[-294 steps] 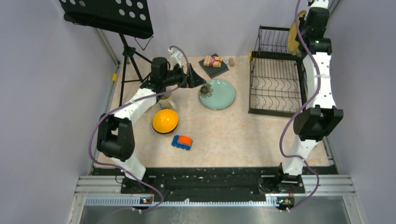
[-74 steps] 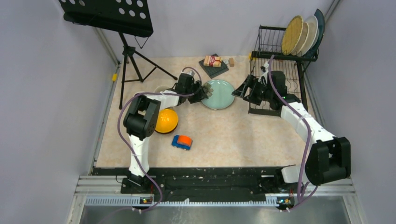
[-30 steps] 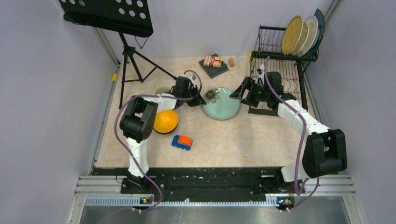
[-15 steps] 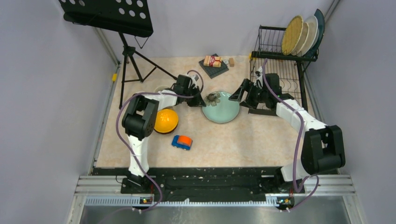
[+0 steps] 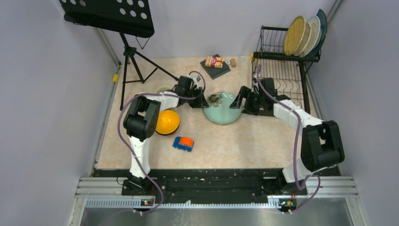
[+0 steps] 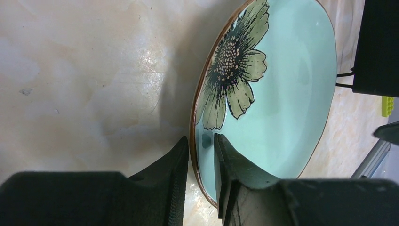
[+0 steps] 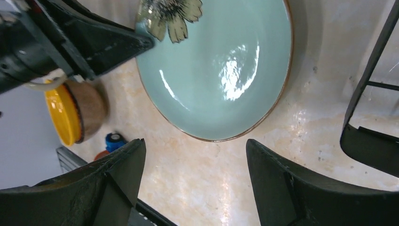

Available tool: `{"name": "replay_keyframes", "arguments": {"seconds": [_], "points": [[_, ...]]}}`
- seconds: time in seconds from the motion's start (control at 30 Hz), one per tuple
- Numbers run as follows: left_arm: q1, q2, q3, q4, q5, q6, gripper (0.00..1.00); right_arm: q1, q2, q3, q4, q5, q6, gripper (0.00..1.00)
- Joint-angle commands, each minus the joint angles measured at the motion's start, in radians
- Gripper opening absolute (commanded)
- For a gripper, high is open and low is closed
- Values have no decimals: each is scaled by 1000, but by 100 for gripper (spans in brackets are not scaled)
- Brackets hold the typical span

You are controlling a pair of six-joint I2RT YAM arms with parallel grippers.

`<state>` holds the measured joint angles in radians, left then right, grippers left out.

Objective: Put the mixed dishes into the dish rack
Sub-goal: Pick up the plate at the center of the board.

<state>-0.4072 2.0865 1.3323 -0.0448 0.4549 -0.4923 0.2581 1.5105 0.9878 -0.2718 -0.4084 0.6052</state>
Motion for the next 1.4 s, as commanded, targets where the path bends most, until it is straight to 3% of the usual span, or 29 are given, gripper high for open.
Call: {"name": "replay_keyframes", "arguments": {"seconds": [0.0, 0.3, 0.63, 1.17, 1.37], "points": [[-4, 42, -47, -39, -49, 18, 32, 65, 38, 55, -85, 141, -69, 79], [-4, 29, -50, -36, -57, 19, 32, 163, 142, 144, -129, 390, -89, 81], [-4, 23, -51, -35, -48, 20, 32, 168, 246, 235, -175, 508, -115, 83], [-4, 17, -73, 13, 7, -10, 33, 168, 382, 265, -82, 370, -107, 84], [-4, 5, -123, 144, 102, -62, 39, 167, 400, 254, -31, 265, -131, 84]]}}
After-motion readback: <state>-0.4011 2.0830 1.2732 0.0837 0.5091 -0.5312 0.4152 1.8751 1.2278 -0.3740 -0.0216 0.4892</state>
